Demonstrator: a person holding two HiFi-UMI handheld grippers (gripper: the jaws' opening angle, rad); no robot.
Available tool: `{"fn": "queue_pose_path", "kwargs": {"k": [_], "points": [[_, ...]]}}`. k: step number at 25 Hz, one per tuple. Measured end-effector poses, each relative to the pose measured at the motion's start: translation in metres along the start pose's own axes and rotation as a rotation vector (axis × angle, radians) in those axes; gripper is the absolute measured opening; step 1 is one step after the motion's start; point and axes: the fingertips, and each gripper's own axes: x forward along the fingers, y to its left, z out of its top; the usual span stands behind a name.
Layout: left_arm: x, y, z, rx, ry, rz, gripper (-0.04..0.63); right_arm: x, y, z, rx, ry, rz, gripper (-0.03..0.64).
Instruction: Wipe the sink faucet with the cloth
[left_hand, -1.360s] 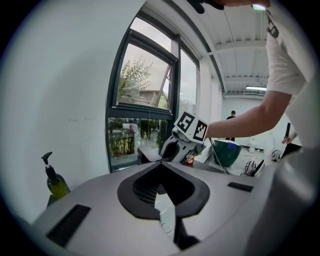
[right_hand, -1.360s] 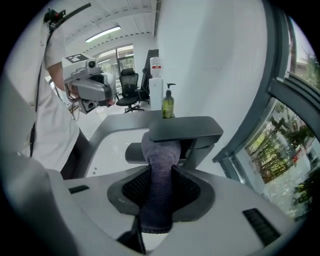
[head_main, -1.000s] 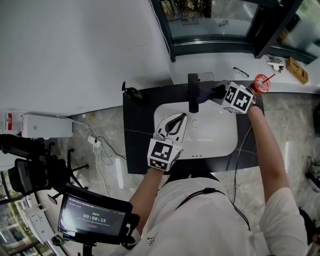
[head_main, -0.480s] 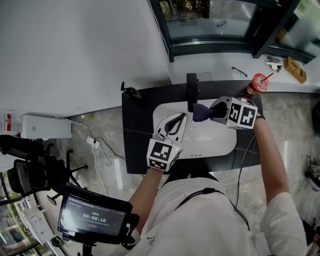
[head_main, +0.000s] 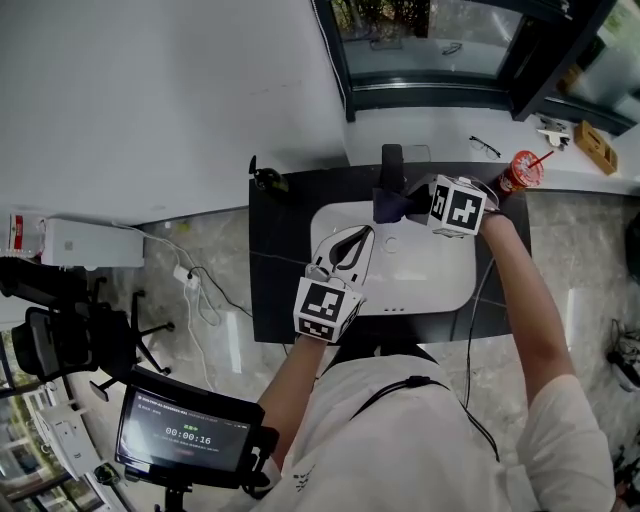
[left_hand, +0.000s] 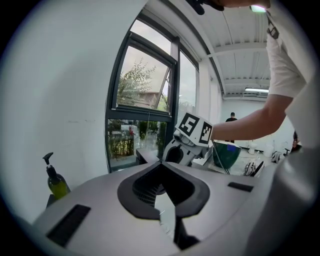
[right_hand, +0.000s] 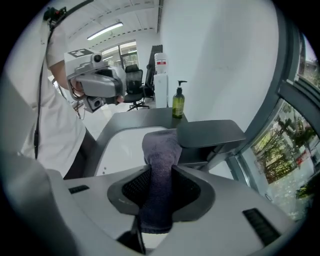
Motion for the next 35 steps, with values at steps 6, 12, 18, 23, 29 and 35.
{"fn": "queue_pose_path", "kwargs": {"k": [6,12,18,23,29,35], "points": [[-0.002,0.002,-0.002,-0.001,0.002,0.007,-0.005,-0.005,-0.04,-0.009,0.077,-0.027,-0.136,0.114],[-0.002,0.003,-0.002,0.0,0.0,0.003,-0.005,-0.022,-0.043,-0.036,0.163,-0.057,-0.208,0.114],[0.001,-0.001,0.001,0.001,-0.006,-0.011,-0.005,-0.041,-0.022,-0.059,0.228,-0.094,-0.232,0.114],[0.001,-0.003,0.002,0.004,-0.006,-0.021,-0.005,-0.054,0.019,-0.044,0.163,-0.142,-0.123,0.114],[0.002,-0.005,0.002,0.009,-0.006,-0.027,-0.005,-0.035,0.048,-0.015,0.045,-0.103,-0.02,0.114],[-0.001,0.002,0.0,0.007,-0.002,-0.006,-0.005,-0.005,0.019,-0.005,-0.037,0.015,-0.012,0.114]]}}
